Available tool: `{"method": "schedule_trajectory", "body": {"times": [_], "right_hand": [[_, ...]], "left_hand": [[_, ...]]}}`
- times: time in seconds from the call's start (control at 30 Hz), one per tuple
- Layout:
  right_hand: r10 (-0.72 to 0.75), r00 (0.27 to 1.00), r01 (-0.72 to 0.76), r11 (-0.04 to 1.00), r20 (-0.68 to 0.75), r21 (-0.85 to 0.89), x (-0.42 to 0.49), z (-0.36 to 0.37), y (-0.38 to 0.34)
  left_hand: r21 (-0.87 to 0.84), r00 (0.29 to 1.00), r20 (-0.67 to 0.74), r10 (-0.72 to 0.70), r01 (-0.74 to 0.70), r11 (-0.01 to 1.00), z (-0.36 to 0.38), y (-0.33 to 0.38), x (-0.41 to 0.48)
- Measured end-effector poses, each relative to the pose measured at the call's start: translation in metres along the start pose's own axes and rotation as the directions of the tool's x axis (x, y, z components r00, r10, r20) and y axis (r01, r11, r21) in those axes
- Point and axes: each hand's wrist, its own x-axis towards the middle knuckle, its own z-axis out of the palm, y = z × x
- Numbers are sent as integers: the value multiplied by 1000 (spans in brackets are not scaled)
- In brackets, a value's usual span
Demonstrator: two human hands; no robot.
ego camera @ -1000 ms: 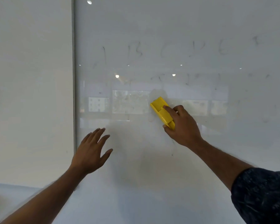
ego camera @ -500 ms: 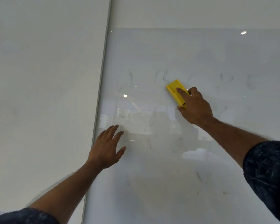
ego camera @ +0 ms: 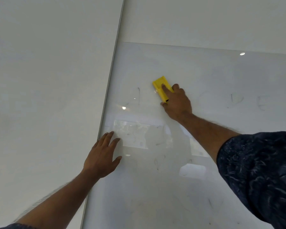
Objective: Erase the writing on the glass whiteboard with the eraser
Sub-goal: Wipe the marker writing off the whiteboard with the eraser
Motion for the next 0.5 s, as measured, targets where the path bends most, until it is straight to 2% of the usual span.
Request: {"method": "schedule_trajectory", "body": {"times": [0.1, 0.17, 0.23, 0.3, 0.4, 0.5], "right_hand": [[-199, 976, 204, 977, 88, -59, -10, 15, -34], [-368, 919, 385, 915, 143, -122, -22, 27, -49], [-444, 882, 465, 875, 157, -137, -21, 27, -48], [-439, 885, 461, 873, 155, -159, -2, 19, -40], [-270, 959, 280, 951, 89, -128, 38, 4, -40], [-165, 986, 167, 984, 37, -65, 58, 2, -54]], "left_hand": [[5, 1000, -5, 19, -19, 1000, -1, -3, 7], [-34, 1000, -15, 3, -3, 999, -2, -5, 8], [-75, 999, -33, -2, -1, 997, 3, -5, 7], [-104, 999, -41, 0, -4, 995, 11, -1, 3], [-151, 997, -78, 10, -22, 988, 21, -3, -1], [-191, 994, -107, 12, -32, 981, 30, -7, -6]]}}
